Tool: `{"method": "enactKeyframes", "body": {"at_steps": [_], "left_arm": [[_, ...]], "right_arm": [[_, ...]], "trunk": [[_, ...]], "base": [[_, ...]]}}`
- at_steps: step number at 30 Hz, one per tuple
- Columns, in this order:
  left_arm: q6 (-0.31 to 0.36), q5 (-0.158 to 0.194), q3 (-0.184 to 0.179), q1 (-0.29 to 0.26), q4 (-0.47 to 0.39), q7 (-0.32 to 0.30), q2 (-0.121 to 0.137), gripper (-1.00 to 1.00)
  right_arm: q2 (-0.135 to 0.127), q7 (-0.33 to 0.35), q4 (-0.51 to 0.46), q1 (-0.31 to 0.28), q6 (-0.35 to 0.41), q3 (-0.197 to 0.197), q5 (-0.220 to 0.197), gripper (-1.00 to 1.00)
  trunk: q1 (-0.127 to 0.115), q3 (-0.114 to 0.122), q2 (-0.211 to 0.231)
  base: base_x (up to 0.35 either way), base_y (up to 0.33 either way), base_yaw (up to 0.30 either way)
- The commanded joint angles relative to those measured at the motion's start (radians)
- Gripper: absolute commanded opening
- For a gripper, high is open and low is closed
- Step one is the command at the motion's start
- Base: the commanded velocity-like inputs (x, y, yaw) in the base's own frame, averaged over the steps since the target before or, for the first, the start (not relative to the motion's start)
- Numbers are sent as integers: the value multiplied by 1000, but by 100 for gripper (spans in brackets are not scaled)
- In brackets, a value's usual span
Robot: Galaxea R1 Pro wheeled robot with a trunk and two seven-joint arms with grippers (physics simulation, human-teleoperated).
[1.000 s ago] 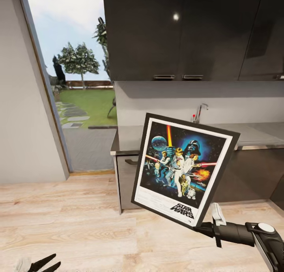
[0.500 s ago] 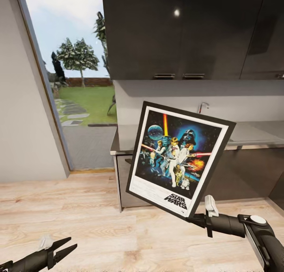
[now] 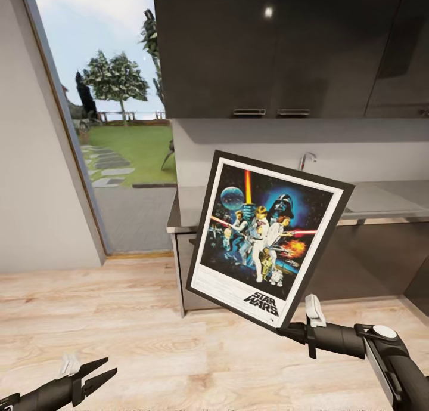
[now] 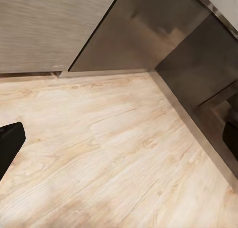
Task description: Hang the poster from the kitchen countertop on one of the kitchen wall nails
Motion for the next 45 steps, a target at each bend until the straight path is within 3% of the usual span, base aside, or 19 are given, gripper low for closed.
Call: {"method": "enactKeyframes", "body": {"at_steps": [1, 19, 45], "left_arm": [[11, 2, 1, -1, 0, -4, 0, 100], [11, 2, 1, -1, 0, -5, 2, 100], [12, 3, 1, -1, 0, -8, 2, 100]], "right_arm": [[0, 5, -1, -1, 12, -1, 1, -100], [1, 5, -2, -1, 12, -2, 1, -100], [1, 5, -1, 0, 12, -3, 1, -100]], "trunk": [[-4, 0, 6], [-73, 28, 132], [-173, 108, 314]], "base": [[0, 0, 0], [0, 0, 0], [0, 0, 0]]}}
